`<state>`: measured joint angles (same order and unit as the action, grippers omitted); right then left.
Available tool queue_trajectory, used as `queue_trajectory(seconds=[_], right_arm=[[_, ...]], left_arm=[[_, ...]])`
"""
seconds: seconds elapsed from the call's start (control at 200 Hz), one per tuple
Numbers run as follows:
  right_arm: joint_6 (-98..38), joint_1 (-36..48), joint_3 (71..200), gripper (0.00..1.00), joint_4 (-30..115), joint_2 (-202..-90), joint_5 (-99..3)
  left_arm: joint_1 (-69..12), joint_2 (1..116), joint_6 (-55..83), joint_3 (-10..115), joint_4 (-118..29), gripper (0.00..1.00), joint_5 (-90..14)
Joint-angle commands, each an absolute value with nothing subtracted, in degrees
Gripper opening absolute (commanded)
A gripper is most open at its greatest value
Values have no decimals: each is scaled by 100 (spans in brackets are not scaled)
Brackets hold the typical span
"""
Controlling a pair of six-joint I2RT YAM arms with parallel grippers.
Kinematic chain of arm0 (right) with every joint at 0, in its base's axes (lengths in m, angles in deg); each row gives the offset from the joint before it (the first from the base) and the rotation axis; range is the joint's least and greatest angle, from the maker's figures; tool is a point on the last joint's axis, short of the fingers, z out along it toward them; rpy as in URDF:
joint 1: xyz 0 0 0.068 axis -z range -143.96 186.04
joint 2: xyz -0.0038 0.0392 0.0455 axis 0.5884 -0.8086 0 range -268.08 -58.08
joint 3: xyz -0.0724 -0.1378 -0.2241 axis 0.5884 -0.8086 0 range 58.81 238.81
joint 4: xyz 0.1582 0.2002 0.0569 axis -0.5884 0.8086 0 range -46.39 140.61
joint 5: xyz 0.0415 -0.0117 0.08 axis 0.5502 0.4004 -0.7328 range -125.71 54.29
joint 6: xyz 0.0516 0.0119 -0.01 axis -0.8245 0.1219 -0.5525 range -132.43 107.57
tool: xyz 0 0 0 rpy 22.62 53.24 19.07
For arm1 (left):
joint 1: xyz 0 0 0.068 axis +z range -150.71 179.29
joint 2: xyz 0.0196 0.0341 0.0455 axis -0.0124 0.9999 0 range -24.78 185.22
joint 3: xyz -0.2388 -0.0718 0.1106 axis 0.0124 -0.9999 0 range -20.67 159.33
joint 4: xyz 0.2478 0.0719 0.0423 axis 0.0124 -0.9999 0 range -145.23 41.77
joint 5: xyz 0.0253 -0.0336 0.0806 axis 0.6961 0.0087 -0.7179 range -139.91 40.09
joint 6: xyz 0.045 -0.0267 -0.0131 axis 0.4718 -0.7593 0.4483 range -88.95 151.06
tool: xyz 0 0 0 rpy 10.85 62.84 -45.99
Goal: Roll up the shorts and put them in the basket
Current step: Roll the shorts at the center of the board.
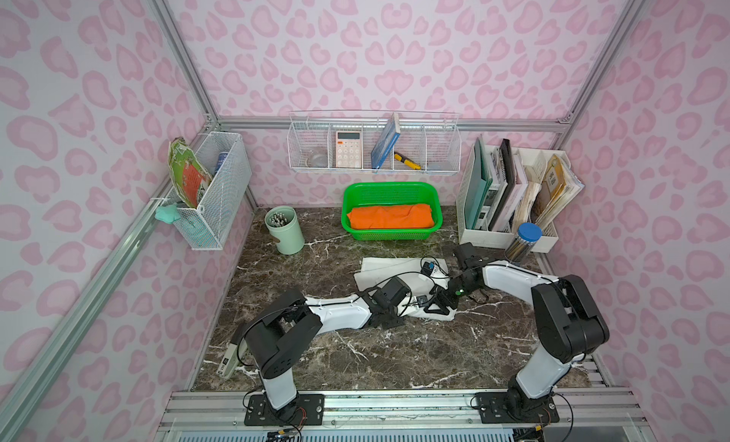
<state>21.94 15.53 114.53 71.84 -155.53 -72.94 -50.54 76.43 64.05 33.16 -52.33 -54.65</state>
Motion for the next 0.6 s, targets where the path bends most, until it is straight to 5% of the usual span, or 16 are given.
queue_trajectory(seconds=[0.0,0.41,0.595], right_arm=[[2082,1603,11317,99,6763,-15252,-6904],[1105,1767,9656,99,3972,-12786,-3867],[1674,1731,9067,99,3581,-11934,-4431]], left_arm=[[-5046,7621,6283,3329,-5956,16,-5405],[-4850,7451,5990,3787,-6799,13,-4798],[-4622,7486,5736,4348,-7788,14,-3973]])
